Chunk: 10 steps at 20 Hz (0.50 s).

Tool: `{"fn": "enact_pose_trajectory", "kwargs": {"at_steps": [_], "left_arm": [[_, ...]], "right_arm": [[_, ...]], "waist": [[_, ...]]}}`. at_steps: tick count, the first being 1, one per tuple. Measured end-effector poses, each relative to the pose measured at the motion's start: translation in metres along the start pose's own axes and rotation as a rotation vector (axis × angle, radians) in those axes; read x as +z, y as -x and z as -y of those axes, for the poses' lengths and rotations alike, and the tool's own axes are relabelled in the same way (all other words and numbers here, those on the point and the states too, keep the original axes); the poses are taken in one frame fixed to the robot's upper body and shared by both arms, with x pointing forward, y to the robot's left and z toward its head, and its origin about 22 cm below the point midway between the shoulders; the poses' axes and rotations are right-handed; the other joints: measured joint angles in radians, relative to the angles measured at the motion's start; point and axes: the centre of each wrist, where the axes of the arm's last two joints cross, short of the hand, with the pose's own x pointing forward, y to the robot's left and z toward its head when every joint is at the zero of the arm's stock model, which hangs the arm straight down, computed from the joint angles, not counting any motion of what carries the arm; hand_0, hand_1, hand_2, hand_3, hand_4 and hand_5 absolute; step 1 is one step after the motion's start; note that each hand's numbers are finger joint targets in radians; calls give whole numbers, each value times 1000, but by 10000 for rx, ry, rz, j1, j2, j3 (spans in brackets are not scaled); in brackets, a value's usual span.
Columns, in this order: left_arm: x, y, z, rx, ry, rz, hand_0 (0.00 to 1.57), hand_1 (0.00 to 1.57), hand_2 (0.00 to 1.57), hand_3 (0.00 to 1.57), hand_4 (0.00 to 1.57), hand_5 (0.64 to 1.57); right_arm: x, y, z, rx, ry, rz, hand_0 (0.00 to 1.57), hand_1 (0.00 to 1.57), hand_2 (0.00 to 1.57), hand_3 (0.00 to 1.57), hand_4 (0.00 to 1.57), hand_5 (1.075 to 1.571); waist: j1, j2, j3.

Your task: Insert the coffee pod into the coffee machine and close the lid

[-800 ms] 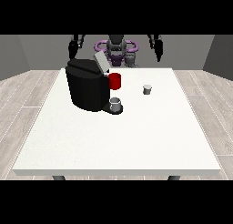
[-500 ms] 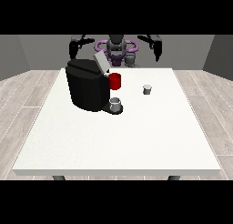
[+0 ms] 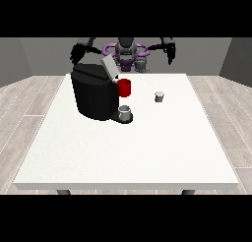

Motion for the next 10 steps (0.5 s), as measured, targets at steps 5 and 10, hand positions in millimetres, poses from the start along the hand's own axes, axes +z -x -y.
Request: {"fn": "enact_pose_trajectory", "kwargs": {"at_steps": [5, 10], "left_arm": [[-18, -7, -18, -1259, -4, -188, 0, 0, 0, 0, 0, 1571], [-48, -17, -47, -1631, -135, -791, 0, 0, 0, 0, 0, 1571]], "right_arm": [[-3, -4, -4, -119, -112, 271, 0, 0, 0, 0, 186, 1571], [-9, -12, -13, -257, -635, 715, 0, 0, 0, 0, 283, 1571]], "waist": [[-314, 287, 1], [-815, 840, 1]]}}
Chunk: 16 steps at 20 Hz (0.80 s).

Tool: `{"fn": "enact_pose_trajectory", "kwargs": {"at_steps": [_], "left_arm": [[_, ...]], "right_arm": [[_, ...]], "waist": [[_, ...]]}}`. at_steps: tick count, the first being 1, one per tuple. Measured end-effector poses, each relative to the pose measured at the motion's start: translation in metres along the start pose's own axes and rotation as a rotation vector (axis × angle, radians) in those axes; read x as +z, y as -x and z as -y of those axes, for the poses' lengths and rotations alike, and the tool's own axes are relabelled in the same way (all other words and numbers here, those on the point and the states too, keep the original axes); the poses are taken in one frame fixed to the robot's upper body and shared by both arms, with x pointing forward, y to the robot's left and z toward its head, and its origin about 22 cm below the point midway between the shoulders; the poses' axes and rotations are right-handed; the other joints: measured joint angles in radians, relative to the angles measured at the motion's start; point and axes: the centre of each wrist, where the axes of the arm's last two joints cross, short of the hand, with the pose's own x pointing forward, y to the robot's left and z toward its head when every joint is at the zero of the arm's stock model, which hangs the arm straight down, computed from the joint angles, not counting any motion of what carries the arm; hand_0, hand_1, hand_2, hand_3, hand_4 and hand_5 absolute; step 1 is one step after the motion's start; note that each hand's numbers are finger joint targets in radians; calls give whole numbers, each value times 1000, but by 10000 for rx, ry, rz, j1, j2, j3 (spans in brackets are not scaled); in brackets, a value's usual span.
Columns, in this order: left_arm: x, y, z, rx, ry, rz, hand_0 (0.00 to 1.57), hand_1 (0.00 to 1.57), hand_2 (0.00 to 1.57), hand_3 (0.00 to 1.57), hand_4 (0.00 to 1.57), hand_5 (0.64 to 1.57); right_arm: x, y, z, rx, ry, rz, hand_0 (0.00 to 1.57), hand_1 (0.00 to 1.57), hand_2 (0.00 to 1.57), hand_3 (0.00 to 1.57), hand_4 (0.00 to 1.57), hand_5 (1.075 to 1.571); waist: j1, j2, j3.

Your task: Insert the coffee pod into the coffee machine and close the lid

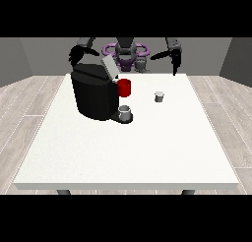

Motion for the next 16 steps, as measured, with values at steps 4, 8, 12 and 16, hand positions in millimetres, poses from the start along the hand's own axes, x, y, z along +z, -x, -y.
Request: {"fn": "enact_pose_trajectory", "kwargs": {"at_steps": [4, 8, 12, 16], "left_arm": [[-17, 0, -8, -369, 26, -278, 0, 0, 0, 0, 0, 1571], [-32, 4, -23, -586, -38, -720, 0, 0, 0, 0, 0, 1571], [-43, 10, -33, -882, -130, -1043, 0, 0, 0, 0, 0, 1571], [-52, 15, -27, -1308, 44, -1553, 0, 0, 0, 0, 0, 1571]], "right_arm": [[-9, -3, -10, -158, -140, 259, 0, 0, 0, 0, 340, 1571], [-20, -9, -9, -126, -192, 341, 0, 0, 0, 0, 358, 1571], [-29, -15, -16, -14, -198, 399, 0, 0, 0, 0, 392, 1571], [-30, -9, -19, 213, -250, 4, 0, 0, 0, 0, 428, 1571]], "waist": [[-140, 542, -1], [-234, 887, -2], [-308, 1244, -4], [-348, 1164, -4]]}}
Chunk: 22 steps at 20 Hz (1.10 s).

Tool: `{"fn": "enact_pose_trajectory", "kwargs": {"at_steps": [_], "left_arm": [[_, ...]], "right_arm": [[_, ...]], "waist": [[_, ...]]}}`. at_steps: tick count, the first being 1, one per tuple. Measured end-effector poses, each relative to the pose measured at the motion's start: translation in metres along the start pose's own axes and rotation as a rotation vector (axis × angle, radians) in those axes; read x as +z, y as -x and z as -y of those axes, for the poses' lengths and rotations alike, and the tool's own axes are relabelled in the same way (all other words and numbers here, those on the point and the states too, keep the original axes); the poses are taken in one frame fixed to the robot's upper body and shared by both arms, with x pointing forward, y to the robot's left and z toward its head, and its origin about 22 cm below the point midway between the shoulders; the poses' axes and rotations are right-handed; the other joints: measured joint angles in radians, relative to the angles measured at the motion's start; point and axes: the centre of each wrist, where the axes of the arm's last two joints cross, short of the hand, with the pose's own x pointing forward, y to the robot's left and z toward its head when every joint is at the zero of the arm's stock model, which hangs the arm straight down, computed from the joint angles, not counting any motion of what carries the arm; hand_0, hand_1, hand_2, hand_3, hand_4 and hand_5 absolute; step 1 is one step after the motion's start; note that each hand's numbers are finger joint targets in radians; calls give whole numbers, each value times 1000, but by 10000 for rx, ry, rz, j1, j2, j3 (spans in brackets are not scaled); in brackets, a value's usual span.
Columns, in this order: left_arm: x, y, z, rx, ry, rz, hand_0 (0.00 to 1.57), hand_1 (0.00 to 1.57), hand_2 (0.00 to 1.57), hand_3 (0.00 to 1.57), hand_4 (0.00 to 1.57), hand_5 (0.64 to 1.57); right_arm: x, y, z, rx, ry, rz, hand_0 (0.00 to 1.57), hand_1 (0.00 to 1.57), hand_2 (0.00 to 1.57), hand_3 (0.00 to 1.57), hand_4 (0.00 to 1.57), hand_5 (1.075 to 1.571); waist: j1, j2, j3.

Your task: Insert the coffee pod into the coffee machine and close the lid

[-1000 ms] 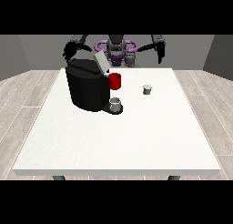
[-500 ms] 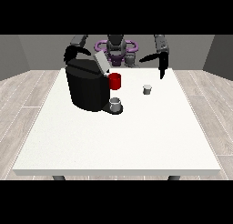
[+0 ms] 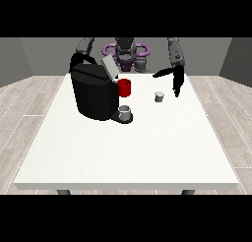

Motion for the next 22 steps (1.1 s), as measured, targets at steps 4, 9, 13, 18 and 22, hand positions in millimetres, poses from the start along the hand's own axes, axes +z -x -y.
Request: {"fn": "enact_pose_trajectory", "kwargs": {"at_steps": [4, 9, 13, 18, 22], "left_arm": [[-7, 1, 3, -699, 54, -62, 0, 0, 375, 0, 0, 1571], [-13, 10, 12, -1258, 349, -390, 647, 647, 718, 349, 0, 1571], [-17, 15, 13, -1665, 371, -925, 615, 615, 738, 477, 0, 1571], [-13, 31, 7, -2690, 443, -1204, 568, 568, 698, 414, 0, 1571], [-18, 26, 9, -3571, 561, -1011, 645, 645, 788, 527, 0, 1571]], "right_arm": [[-7, 2, -1, 130, 29, 54, 0, 0, 0, 0, 424, 1571], [-9, 7, -4, 340, 131, -339, 0, 0, 0, 0, 427, 1571], [-10, 6, -12, 248, 134, -432, 0, 0, 0, 0, 435, 1571], [-8, 4, -10, 250, -86, -509, 0, 0, 0, 0, 515, 1571], [-10, 10, -8, 256, 48, -470, 0, 0, 0, 0, 491, 1571]], "waist": [[-9, 250, 3], [31, 91, 0], [-48, -27, 2], [-199, 14, 0], [-148, 106, 1]]}}
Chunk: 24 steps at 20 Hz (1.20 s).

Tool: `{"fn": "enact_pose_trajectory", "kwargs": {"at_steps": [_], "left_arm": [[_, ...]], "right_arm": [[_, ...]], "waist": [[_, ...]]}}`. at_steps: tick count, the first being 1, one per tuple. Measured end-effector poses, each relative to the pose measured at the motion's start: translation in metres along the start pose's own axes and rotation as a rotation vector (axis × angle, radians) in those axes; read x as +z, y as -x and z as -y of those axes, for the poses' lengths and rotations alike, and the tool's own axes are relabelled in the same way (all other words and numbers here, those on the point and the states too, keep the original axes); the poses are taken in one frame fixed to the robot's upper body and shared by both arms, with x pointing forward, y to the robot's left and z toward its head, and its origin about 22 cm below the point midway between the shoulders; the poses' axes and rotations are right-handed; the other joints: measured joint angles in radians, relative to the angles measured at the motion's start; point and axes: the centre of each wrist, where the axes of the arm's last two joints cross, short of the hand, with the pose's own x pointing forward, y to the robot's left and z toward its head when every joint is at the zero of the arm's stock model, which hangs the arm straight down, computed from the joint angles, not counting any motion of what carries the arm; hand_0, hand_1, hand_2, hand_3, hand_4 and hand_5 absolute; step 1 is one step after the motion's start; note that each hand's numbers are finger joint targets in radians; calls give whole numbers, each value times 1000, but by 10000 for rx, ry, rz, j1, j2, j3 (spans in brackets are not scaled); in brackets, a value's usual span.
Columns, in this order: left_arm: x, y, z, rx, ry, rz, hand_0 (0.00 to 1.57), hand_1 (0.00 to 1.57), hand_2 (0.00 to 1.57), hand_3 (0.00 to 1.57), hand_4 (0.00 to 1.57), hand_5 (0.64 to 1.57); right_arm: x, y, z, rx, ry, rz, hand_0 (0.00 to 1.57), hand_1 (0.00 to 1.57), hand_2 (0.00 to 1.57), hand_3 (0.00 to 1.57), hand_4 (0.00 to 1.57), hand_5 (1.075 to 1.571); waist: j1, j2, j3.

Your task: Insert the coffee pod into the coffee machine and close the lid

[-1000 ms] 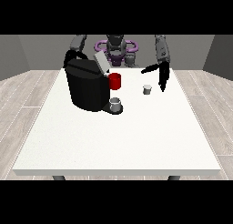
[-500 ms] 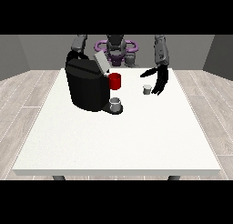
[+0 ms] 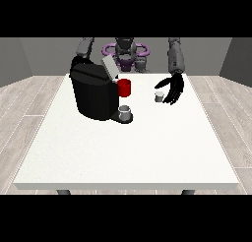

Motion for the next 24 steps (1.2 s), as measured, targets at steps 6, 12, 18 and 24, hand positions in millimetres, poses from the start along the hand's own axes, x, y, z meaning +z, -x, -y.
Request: {"fn": "enact_pose_trajectory", "kwargs": {"at_steps": [6, 12, 18, 24], "left_arm": [[-3, 0, 15, -693, -555, 359, 775, 775, 917, 692, 351, 1571], [-9, -5, 16, -1181, -1128, 573, 987, 987, 1095, 867, 286, 1571], [-13, -3, 8, -2064, -1125, 553, 1174, 1174, 1286, 1183, 412, 1571], [-19, -11, -8, -2144, -1077, 1302, 1477, 1477, 1470, 1410, 632, 1571]], "right_arm": [[-3, 1, 0, -227, 75, -7, 0, 0, 0, 0, 505, 1571], [-4, 1, -2, -376, 88, 140, 0, 0, 0, 0, 426, 1571], [-7, 0, 1, -392, 16, 219, 0, 0, 0, 0, 445, 1571], [-9, -4, 0, -572, 104, 83, 0, 0, 0, 0, 493, 1571]], "waist": [[20, -4, 2], [-84, 97, 7], [-173, 235, 12], [-200, 212, 1]]}}
